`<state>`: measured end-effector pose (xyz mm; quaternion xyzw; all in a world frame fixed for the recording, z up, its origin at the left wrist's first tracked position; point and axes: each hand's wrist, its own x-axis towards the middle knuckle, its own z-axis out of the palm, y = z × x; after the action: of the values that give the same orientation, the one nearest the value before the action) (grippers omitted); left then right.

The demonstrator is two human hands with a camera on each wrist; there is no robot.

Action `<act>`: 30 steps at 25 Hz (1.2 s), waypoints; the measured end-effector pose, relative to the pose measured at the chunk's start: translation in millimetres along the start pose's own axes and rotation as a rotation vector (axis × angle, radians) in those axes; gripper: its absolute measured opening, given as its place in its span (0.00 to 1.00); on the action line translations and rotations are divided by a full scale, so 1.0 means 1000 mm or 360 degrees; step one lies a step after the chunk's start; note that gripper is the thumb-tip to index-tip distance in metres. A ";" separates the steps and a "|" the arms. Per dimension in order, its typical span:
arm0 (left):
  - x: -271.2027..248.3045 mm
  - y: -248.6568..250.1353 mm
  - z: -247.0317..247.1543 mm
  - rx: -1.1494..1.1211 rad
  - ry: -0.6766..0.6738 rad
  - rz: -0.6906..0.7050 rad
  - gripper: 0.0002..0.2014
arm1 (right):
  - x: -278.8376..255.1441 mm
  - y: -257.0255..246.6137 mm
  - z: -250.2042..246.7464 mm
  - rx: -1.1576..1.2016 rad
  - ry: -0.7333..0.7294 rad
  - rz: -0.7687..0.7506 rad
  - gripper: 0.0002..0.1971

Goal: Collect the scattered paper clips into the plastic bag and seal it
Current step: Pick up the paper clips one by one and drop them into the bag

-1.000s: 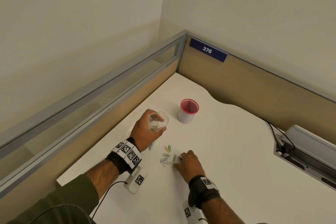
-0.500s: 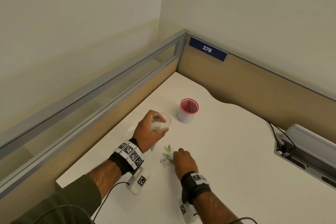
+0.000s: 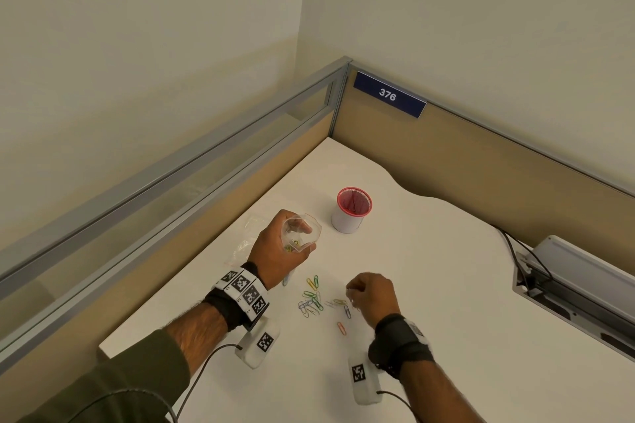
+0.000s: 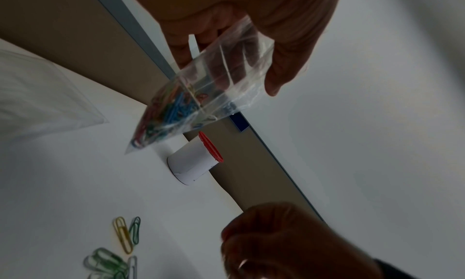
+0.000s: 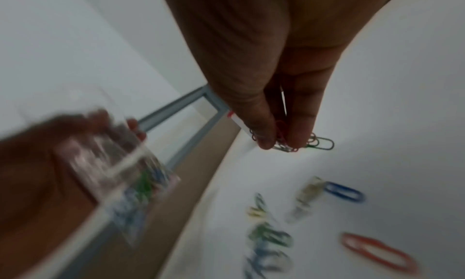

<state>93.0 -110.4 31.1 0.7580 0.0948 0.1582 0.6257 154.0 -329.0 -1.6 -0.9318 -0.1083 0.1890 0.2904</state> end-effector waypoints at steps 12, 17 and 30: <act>-0.003 0.003 0.019 0.0131 -0.0082 0.0045 0.20 | -0.028 -0.124 -0.069 0.0998 0.0176 -0.0510 0.04; -0.006 0.004 0.029 0.0224 -0.0118 0.0041 0.21 | -0.026 -0.125 -0.055 0.0830 0.0181 -0.0529 0.03; -0.012 0.005 0.006 0.0050 -0.0047 0.0008 0.20 | 0.004 -0.067 -0.041 0.0383 0.0344 -0.0375 0.06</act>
<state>83.2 -121.2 33.5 0.7702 0.0861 0.1470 0.6147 168.4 -294.4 66.9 -0.8861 -0.1613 0.0643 0.4298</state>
